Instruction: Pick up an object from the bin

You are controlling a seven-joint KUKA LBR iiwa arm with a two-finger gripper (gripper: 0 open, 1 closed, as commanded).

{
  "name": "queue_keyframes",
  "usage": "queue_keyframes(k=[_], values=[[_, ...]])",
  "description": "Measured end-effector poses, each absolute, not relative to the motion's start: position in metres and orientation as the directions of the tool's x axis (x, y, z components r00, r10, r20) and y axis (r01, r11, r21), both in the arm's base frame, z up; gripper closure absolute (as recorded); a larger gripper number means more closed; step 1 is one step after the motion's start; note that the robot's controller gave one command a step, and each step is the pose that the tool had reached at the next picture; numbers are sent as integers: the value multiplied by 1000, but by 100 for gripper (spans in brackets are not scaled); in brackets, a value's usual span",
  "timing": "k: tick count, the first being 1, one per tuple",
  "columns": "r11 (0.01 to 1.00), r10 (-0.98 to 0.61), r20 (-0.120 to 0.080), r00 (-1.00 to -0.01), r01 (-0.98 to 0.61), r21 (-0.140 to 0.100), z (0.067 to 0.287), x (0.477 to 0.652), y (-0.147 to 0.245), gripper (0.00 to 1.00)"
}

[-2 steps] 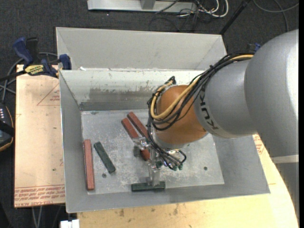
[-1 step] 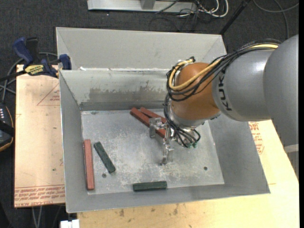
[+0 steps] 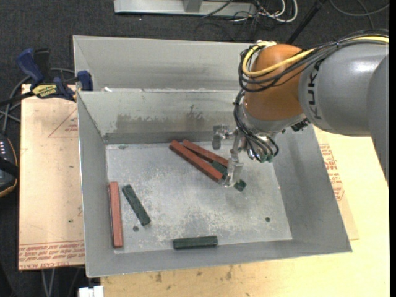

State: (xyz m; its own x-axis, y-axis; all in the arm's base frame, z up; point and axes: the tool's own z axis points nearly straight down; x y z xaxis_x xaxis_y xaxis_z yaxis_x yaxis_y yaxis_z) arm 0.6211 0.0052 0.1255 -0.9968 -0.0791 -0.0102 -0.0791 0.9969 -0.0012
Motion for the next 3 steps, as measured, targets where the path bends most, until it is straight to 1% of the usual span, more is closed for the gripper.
queue_keyframes(k=[1,2,3], values=[[994,111,-1,-994,111,2,69,647,-6,0],[994,112,-4,-994,112,2,71,648,-6,100],[994,-112,-11,-994,-112,0,184,641,19,100]])
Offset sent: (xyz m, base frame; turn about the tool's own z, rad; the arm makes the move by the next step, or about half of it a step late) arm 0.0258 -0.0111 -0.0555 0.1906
